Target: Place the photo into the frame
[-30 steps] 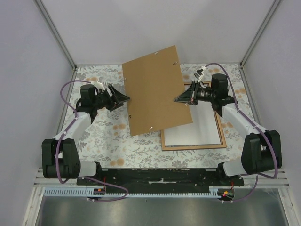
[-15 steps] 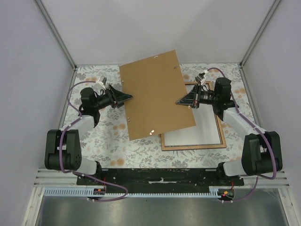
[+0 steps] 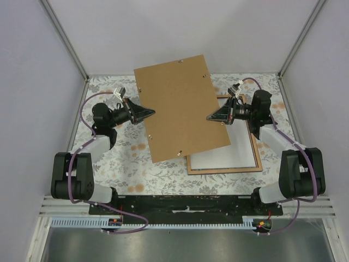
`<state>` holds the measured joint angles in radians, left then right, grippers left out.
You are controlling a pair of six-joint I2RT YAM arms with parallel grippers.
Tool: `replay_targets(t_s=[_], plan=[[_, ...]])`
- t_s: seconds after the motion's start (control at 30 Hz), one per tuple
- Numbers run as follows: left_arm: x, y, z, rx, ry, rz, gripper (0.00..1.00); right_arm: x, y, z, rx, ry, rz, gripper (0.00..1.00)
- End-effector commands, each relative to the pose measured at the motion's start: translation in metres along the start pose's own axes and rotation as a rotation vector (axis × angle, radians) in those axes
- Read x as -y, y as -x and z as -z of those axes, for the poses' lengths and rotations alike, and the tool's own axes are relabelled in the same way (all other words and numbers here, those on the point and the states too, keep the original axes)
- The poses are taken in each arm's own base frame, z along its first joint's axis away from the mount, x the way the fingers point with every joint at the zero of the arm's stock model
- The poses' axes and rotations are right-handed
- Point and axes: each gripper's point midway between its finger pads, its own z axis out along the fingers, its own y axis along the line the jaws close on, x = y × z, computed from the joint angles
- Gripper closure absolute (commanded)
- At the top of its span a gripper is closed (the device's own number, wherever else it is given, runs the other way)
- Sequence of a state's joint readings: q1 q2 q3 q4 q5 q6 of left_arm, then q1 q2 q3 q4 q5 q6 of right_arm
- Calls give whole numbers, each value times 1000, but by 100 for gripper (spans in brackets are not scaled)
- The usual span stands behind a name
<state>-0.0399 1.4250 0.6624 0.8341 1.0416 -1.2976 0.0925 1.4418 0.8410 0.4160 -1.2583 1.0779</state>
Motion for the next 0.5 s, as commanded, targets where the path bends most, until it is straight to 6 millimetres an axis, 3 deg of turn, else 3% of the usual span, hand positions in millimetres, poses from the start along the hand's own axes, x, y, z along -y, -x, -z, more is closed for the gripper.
replay_targets(t_s=[0.0, 0.1, 0.13, 0.27, 0.47], plan=[[27, -10, 3, -30, -62, -52, 98, -12, 9, -1, -13, 7, 109, 94], [32, -7, 4, -10, -57, -55, 98, 2, 16, 2, 40, -127, 109, 55], [33, -7, 4, -1, -55, -58, 98, 7, 19, 4, 61, -186, 115, 47], [32, -4, 5, 37, -28, -62, 98, 24, 32, 26, 174, -455, 167, 27], [29, -4, 6, 52, -15, -64, 98, 42, 26, 60, 272, -718, 163, 14]])
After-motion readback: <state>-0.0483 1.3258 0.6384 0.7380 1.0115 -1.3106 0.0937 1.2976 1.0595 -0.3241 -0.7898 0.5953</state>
